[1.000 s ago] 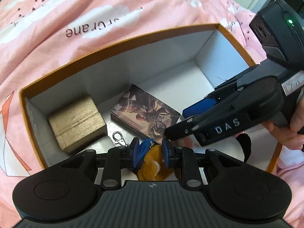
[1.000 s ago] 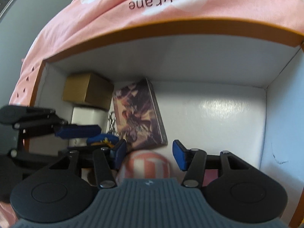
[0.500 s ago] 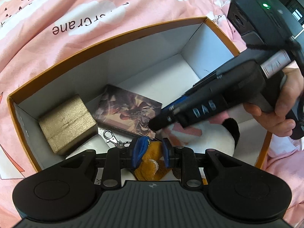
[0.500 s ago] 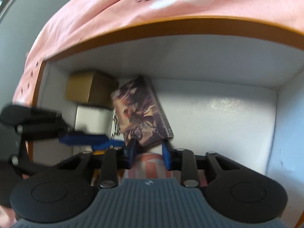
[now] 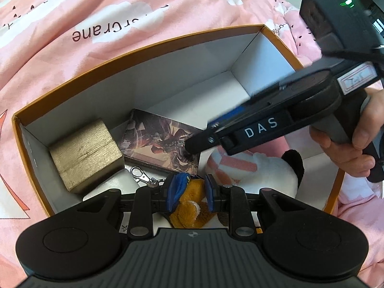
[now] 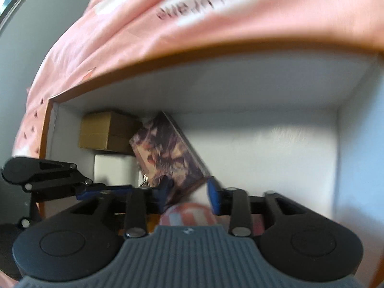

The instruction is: Organize objects

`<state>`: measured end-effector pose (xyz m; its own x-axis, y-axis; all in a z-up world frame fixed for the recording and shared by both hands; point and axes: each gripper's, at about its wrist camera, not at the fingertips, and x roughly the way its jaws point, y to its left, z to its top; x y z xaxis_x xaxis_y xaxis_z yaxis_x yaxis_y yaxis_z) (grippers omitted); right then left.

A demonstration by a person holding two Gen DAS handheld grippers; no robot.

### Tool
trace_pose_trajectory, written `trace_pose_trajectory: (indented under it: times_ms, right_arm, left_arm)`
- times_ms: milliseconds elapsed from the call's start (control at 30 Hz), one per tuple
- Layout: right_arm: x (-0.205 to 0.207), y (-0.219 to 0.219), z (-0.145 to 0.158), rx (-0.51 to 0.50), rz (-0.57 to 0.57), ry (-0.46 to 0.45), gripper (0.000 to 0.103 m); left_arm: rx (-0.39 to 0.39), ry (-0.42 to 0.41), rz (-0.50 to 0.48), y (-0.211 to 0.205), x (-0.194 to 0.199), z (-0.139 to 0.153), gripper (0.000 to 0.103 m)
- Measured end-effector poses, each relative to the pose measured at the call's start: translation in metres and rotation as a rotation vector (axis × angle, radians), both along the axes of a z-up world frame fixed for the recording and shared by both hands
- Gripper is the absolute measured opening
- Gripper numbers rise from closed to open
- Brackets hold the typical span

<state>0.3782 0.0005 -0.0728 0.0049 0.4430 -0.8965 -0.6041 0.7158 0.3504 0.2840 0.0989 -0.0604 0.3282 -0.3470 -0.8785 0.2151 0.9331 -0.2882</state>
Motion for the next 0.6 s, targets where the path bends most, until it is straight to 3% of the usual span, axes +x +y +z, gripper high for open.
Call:
trace_pose_trajectory:
  times_ms: [100, 367, 600]
  right_arm:
    - [-0.005, 0.013, 0.011, 0.0, 0.093, -0.091, 0.057]
    - [-0.015, 0.052, 0.0, -0.076, 0.265, -0.191, 0.065]
    - [-0.014, 0.052, -0.004, -0.075, 0.247, -0.153, 0.063]
  left_arm:
    - [-0.003, -0.003, 0.001, 0.002, -0.001, 0.0, 0.028]
    - [-0.008, -0.012, 0.001, 0.002, -0.005, 0.0, 0.028]
    - [-0.024, -0.019, -0.014, 0.002, -0.005, 0.0, 0.028]
